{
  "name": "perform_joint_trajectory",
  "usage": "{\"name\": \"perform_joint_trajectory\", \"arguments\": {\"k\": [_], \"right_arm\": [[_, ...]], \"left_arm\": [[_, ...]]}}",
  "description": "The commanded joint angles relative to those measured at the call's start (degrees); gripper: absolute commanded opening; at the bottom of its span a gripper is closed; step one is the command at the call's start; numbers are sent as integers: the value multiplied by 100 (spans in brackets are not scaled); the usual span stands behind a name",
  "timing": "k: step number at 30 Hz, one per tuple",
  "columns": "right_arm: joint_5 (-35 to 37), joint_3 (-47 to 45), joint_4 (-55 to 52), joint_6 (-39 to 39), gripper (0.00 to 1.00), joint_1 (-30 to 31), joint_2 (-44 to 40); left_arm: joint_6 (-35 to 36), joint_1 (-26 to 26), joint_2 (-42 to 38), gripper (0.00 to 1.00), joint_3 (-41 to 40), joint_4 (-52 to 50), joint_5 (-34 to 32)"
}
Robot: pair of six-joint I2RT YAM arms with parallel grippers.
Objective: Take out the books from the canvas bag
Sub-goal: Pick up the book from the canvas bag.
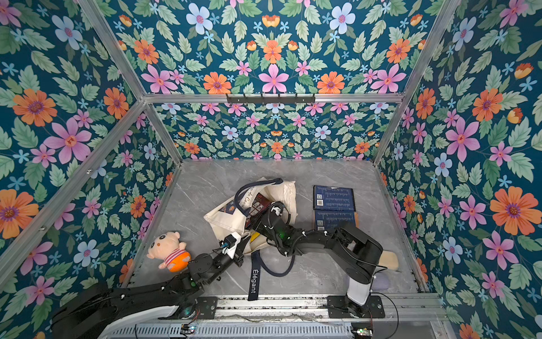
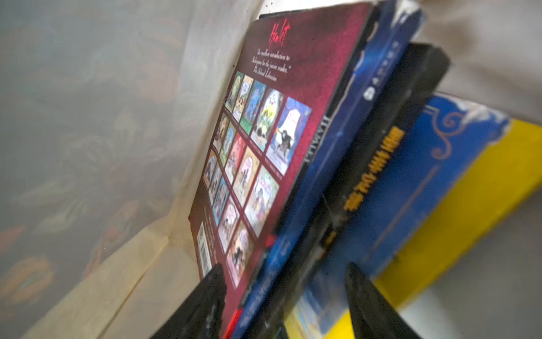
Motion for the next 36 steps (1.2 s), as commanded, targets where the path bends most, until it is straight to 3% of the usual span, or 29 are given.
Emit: {"name": "perform_joint_trajectory", "arguments": {"k": [1,7,11,18,27,32,36], "right_arm": [[30,99,169,200,60,-75,154],[175,132,492,186,46,-142,337],[272,66,651,32,27,-143,188],[459,-336,746,-39,15,-132,-329],[759,-1102,466,11,16,-76,-1390],[676,-1067,224,-87,39,-90,-1458],[538,-1038,267,-120,45,-100,-1395]], "left_arm": [[80,-19,-3,0,-124,533,242],[80,-23,9,0,-124,533,272],[86,-31,14,0,-122,534,277],[98,-32,62,0,-100,526,228],[98,-31,74,0,-67,455,61],[94,-32,139,0,-36,437,61],[93,-40,129,0,-36,413,55]]}}
